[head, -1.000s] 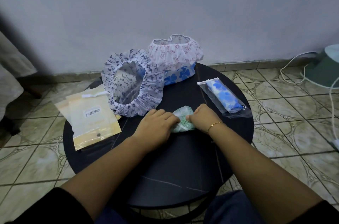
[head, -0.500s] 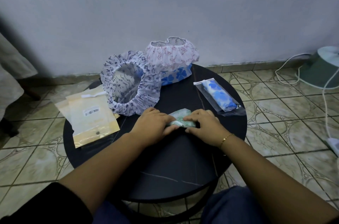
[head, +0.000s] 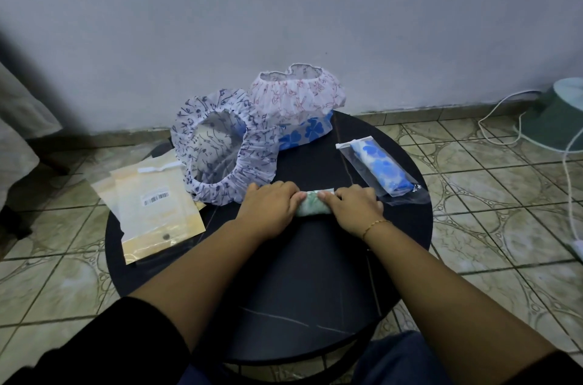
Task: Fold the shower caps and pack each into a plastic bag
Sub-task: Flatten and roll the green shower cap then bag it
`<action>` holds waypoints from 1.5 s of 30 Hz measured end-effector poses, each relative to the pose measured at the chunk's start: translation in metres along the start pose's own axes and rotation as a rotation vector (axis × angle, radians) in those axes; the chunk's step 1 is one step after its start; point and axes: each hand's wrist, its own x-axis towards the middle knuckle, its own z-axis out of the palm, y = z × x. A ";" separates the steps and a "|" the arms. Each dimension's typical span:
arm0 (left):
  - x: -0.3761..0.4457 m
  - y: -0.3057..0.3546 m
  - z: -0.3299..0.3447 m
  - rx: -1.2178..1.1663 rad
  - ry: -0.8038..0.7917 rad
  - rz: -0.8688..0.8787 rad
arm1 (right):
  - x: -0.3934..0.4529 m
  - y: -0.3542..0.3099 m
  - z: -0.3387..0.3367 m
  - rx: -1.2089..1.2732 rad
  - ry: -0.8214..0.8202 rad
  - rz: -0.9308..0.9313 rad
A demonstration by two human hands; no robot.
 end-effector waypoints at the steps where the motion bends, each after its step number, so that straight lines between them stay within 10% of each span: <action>1: 0.000 0.001 0.002 -0.011 0.017 -0.004 | 0.002 -0.002 0.002 -0.020 0.018 0.016; 7: -0.002 0.004 0.012 0.099 0.315 0.196 | 0.004 -0.006 0.015 -0.061 0.226 0.033; 13: -0.019 0.010 0.022 0.092 0.026 0.204 | -0.001 -0.003 0.020 -0.099 0.378 -0.088; 17: -0.017 0.009 0.019 0.096 -0.036 0.170 | -0.017 -0.004 0.023 -0.255 0.209 -0.400; 24: -0.016 0.009 0.018 0.122 -0.112 0.175 | -0.019 0.004 0.028 -0.266 0.004 -0.356; 45: -0.017 0.005 -0.007 -0.396 -0.151 -0.100 | -0.012 -0.001 0.010 -0.163 0.064 -0.349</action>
